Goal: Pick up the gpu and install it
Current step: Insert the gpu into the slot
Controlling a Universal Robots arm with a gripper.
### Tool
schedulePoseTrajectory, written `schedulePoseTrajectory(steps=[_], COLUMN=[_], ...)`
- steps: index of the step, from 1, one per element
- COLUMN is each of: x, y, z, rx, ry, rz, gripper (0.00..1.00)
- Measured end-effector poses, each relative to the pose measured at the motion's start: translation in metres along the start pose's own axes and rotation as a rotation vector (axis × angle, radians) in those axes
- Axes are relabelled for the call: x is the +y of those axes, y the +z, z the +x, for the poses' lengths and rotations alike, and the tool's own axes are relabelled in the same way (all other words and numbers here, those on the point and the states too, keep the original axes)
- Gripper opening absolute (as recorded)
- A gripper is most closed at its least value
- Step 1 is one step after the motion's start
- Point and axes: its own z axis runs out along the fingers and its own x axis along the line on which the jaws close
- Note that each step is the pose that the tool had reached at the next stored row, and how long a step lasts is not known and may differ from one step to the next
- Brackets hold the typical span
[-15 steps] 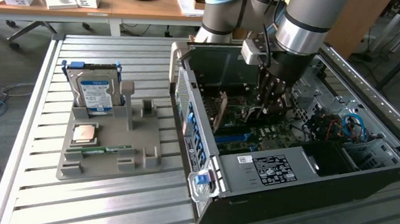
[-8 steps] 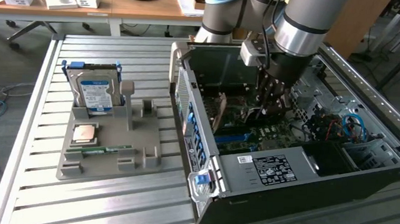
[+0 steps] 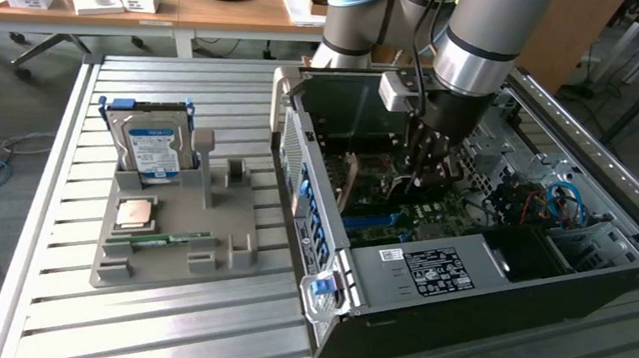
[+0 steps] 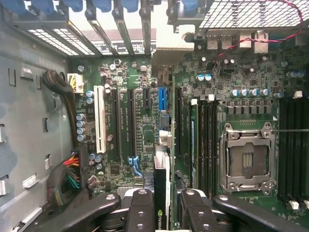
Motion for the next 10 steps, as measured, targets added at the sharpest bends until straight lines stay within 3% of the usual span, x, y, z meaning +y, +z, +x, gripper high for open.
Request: schedulePoseTrajectory(steps=[10], x=[0.0008], y=[0.0088], z=[0.0001], rx=[-0.0001], ry=[-0.009], rz=[-0.0001], gripper=[0.26])
